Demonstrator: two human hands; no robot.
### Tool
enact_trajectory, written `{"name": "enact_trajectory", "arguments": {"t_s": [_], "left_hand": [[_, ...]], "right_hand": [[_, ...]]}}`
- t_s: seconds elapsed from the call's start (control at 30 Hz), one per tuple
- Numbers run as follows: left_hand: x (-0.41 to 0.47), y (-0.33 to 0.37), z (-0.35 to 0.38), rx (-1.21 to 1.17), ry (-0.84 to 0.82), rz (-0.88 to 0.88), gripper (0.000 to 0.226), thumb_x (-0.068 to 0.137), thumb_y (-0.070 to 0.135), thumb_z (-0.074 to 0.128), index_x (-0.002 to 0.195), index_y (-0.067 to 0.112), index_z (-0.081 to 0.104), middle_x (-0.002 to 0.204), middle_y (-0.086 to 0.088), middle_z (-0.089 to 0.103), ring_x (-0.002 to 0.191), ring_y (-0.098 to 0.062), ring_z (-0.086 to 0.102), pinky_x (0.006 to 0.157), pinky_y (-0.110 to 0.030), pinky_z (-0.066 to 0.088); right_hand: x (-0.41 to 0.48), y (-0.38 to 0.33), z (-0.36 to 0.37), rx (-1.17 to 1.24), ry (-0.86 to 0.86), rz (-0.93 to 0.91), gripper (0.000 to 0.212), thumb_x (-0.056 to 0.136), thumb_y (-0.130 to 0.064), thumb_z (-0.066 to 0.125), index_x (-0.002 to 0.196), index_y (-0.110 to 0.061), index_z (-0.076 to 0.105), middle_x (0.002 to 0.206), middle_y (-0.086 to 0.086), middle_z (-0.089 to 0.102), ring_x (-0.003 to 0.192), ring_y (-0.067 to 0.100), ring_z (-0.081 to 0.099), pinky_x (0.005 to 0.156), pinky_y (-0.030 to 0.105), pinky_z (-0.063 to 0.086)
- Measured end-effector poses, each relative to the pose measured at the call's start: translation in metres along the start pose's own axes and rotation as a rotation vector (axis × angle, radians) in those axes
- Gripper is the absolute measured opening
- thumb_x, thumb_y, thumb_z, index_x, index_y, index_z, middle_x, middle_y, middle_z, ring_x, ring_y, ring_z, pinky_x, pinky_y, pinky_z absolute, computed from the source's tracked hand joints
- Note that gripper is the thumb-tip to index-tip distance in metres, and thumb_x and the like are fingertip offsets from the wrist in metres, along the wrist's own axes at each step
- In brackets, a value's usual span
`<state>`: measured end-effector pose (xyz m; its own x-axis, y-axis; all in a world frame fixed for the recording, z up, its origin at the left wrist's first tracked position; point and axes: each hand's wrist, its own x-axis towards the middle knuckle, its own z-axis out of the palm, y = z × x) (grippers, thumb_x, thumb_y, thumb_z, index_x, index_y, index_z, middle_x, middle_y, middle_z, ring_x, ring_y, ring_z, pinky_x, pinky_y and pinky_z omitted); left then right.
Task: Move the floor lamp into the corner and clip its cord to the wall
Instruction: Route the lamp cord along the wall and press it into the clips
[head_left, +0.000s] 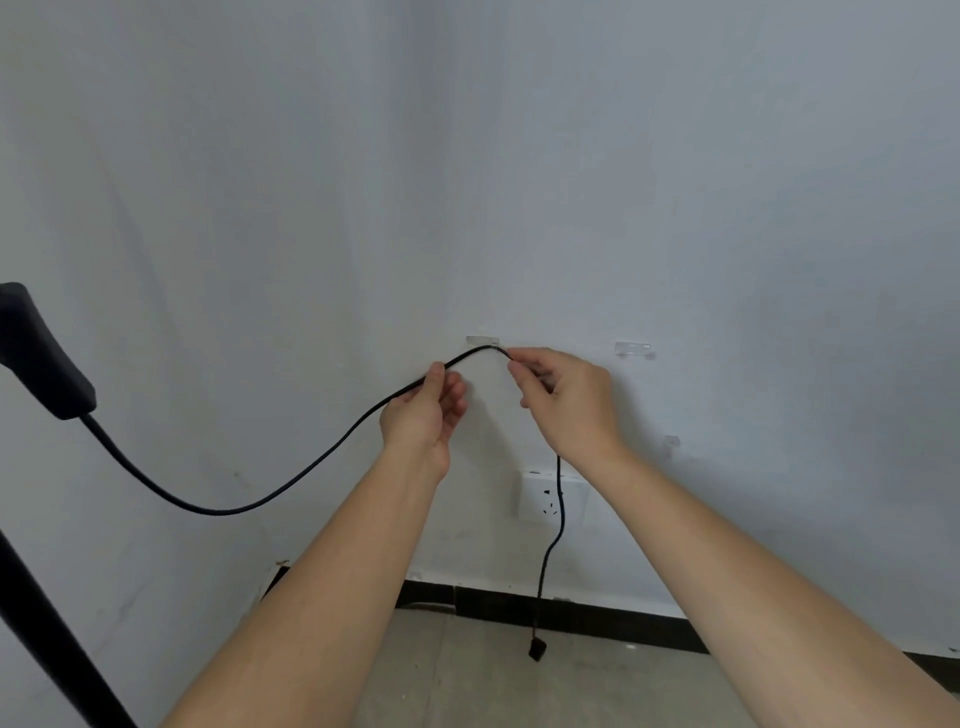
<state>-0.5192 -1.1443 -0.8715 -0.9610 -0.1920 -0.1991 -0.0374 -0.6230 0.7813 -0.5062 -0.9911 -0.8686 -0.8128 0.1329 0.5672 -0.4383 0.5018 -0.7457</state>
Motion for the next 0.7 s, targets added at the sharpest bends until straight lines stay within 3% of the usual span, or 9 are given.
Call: {"name": "enact_trajectory", "arguments": {"t_s": [0.13, 0.27, 0.37, 0.5, 0.63, 0.7], "left_hand": [[-0.001, -0.010, -0.004, -0.050, -0.014, 0.011, 0.019, 0.098, 0.017, 0.061, 0.104, -0.001, 0.065, 0.086, -0.009, 0.071, 0.066, -0.013, 0.074, 0.063, -0.023, 0.060], [-0.002, -0.021, -0.012, -0.084, 0.001, 0.006, 0.020, 0.099, 0.016, 0.059, 0.105, -0.002, 0.064, 0.088, -0.010, 0.070, 0.076, -0.018, 0.073, 0.067, -0.024, 0.061], [0.003, -0.026, -0.028, -0.143, 0.113, -0.017, 0.017, 0.101, 0.015, 0.055, 0.095, 0.000, 0.062, 0.089, -0.011, 0.068, 0.076, -0.019, 0.070, 0.061, -0.024, 0.061], [0.009, -0.027, -0.057, -0.236, 0.291, -0.082, 0.027, 0.103, 0.021, 0.051, 0.111, -0.004, 0.059, 0.096, -0.012, 0.065, 0.075, -0.017, 0.065, 0.060, -0.025, 0.056], [-0.004, -0.028, -0.037, -0.066, 0.056, -0.245, 0.035, 0.096, 0.038, 0.061, 0.098, 0.003, 0.058, 0.089, -0.012, 0.067, 0.073, -0.018, 0.065, 0.056, -0.026, 0.056], [-0.012, -0.025, -0.014, 0.120, -0.086, -0.216, 0.036, 0.090, 0.043, 0.068, 0.099, 0.008, 0.065, 0.084, -0.005, 0.074, 0.071, -0.015, 0.069, 0.058, -0.027, 0.055]], "right_hand": [[-0.010, 0.011, -0.011, 0.068, -0.047, 0.123, 0.009, 0.092, -0.032, 0.069, 0.089, -0.038, 0.074, 0.067, -0.017, 0.071, 0.054, 0.004, 0.067, 0.063, 0.027, 0.059], [-0.022, 0.017, -0.024, 0.193, -0.070, 0.198, 0.010, 0.092, -0.032, 0.070, 0.087, -0.040, 0.073, 0.068, -0.011, 0.071, 0.053, 0.005, 0.064, 0.055, 0.019, 0.053], [-0.027, 0.023, -0.028, 0.224, -0.059, 0.222, 0.010, 0.092, -0.031, 0.071, 0.092, -0.041, 0.071, 0.068, -0.011, 0.072, 0.051, 0.006, 0.062, 0.053, 0.017, 0.049], [-0.028, 0.030, -0.032, 0.208, -0.019, 0.196, 0.020, 0.091, -0.031, 0.072, 0.083, -0.049, 0.072, 0.067, -0.014, 0.070, 0.058, 0.004, 0.060, 0.059, 0.017, 0.049], [-0.020, 0.027, -0.031, 0.189, -0.029, 0.171, 0.025, 0.089, -0.028, 0.074, 0.077, -0.051, 0.074, 0.073, -0.024, 0.074, 0.071, -0.002, 0.067, 0.070, 0.020, 0.049], [-0.017, 0.027, -0.029, 0.178, -0.051, 0.150, 0.026, 0.089, -0.027, 0.074, 0.077, -0.050, 0.075, 0.082, -0.026, 0.076, 0.080, -0.005, 0.070, 0.076, 0.019, 0.050]]}}
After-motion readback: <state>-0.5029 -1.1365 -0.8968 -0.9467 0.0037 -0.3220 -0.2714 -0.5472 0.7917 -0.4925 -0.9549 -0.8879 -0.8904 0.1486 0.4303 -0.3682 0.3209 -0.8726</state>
